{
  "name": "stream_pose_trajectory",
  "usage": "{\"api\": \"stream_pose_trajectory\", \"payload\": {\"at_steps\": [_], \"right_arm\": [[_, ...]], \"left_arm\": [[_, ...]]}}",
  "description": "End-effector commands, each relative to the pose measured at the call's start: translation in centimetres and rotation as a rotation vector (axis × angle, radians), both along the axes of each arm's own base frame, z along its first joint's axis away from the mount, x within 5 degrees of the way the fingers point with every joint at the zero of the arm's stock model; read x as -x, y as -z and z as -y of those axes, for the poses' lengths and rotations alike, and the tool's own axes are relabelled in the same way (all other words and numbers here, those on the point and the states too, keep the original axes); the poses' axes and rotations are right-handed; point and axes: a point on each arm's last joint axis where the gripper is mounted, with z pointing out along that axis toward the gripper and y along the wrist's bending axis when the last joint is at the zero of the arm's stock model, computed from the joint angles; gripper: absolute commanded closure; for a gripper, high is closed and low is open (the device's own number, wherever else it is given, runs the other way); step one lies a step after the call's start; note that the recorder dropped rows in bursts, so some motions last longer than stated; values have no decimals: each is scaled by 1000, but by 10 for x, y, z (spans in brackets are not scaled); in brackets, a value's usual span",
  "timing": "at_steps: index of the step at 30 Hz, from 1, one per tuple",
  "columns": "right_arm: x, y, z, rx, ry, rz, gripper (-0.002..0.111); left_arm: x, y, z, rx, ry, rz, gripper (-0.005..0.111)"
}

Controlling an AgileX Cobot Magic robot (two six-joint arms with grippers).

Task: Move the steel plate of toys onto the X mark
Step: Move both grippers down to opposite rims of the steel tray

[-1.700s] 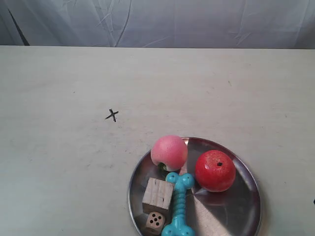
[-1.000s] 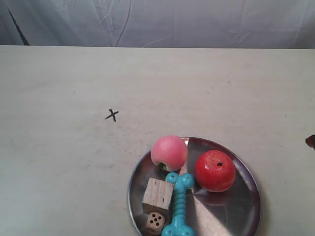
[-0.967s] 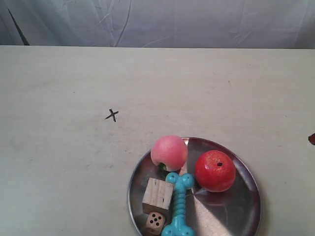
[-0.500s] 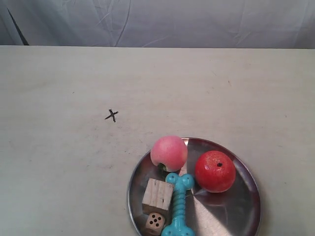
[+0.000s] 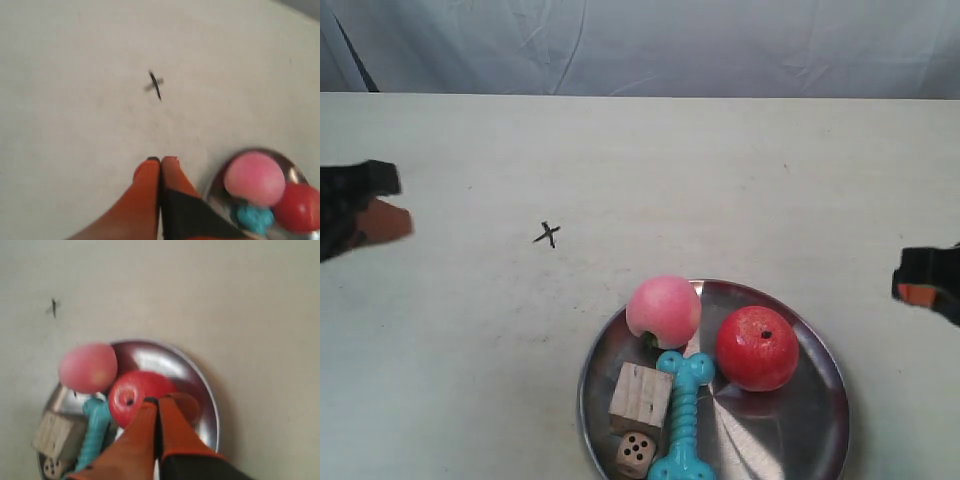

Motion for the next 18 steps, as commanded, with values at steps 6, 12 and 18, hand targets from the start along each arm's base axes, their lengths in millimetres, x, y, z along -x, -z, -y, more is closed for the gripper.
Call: {"api": "stream_pose_trajectory", "payload": {"at_steps": [6,12,18], "right_arm": [[-20,28,-8,-63,-122,-278,109],[-22,33,-5,-33,-113,-305,109],[-30,49,1,19,-67,-403,109]], "left_arm": [[-25,60,43,372,318,-421,107],[-33,56,55,573,429,-316,107],[-30,60,54,514,491,-294,107]]}}
